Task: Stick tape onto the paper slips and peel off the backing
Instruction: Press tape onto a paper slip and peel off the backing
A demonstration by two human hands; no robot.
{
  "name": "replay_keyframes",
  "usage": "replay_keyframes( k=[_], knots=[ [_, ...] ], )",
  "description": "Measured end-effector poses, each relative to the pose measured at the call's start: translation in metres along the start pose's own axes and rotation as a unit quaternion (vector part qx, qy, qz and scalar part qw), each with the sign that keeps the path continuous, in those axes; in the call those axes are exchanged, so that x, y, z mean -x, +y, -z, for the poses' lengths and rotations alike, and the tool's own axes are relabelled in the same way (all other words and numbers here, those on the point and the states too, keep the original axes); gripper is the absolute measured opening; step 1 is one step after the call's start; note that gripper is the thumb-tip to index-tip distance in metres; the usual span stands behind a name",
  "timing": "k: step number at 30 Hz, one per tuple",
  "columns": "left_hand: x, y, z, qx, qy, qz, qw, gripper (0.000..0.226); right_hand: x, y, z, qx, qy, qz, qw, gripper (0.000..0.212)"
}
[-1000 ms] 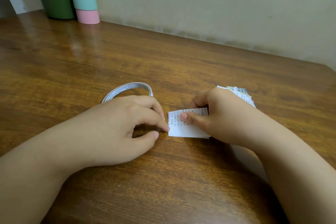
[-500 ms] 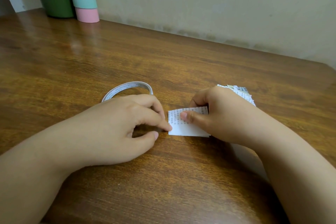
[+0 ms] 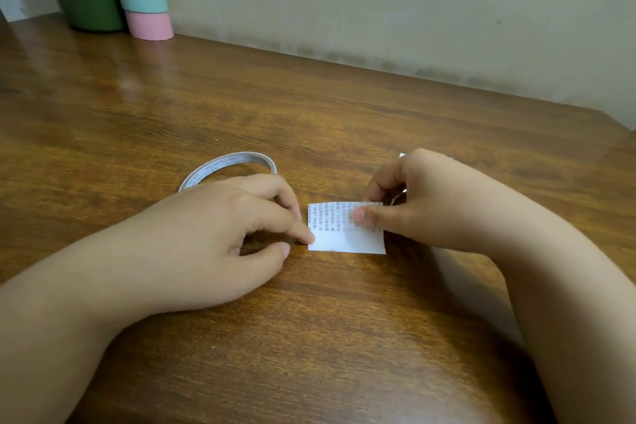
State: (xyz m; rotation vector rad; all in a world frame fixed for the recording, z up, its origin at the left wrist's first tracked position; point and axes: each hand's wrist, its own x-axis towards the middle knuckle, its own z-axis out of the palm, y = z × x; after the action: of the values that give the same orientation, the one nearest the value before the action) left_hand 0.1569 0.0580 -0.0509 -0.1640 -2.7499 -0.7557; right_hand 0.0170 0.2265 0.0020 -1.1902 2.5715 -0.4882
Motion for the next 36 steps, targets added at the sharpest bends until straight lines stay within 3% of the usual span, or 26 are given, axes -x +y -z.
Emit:
replay_keyframes(
  k=[31,36],
  knots=[
    [0.001,0.000,0.004,0.005,0.005,0.001,1.000,0.031,-0.001,-0.002,-0.005,0.041,0.015,0.006,0.999,0.017],
    [0.000,0.001,0.011,-0.029,-0.021,0.018,0.999,0.036,0.001,-0.006,-0.007,0.055,0.013,0.016,0.998,0.018]
  ],
)
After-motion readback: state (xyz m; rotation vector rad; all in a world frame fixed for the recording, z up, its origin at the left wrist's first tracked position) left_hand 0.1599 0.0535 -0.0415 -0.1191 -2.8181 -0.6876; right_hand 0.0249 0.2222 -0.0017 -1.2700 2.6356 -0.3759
